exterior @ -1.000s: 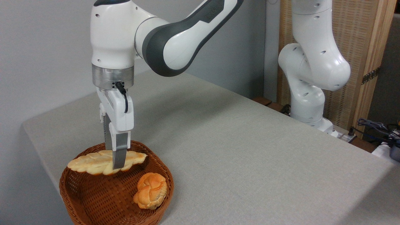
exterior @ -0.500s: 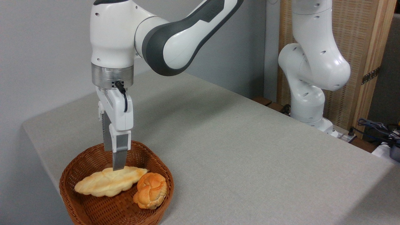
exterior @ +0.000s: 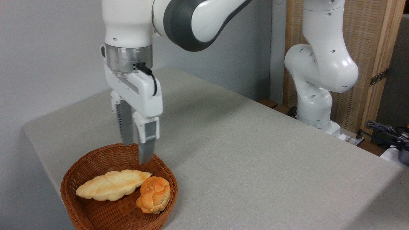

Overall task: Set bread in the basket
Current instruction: 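Open the gripper to release the roll and raise it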

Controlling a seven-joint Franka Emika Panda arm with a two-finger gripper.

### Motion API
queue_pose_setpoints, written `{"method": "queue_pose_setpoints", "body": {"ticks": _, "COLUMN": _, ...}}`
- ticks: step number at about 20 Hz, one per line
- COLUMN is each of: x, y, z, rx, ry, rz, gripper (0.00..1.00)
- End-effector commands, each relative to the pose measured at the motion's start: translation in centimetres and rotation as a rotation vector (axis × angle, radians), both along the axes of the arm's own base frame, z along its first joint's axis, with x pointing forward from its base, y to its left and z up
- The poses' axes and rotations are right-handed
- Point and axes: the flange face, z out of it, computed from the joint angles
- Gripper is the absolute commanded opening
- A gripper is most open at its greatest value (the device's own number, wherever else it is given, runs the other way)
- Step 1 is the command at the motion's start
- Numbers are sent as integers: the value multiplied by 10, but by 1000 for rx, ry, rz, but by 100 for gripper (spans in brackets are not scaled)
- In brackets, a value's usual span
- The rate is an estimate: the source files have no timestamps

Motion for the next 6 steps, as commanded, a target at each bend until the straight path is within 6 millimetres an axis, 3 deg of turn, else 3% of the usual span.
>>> {"method": "queue_pose_setpoints", "body": {"ticks": 1, "x": -13, "y": 14, "z": -10, "rx": -6, "ry": 116, "rz": 27, "gripper": 100}}
{"method": "queue_pose_setpoints", "body": {"ticks": 2, "x": -14, "y": 27, "z": -7, "rx": -11, "ry": 117, "rz": 51, "gripper": 100}}
{"method": "queue_pose_setpoints", "body": {"ticks": 6, "x": -22, "y": 28, "z": -10, "rx": -3, "ry": 175, "rz": 47, "gripper": 100}}
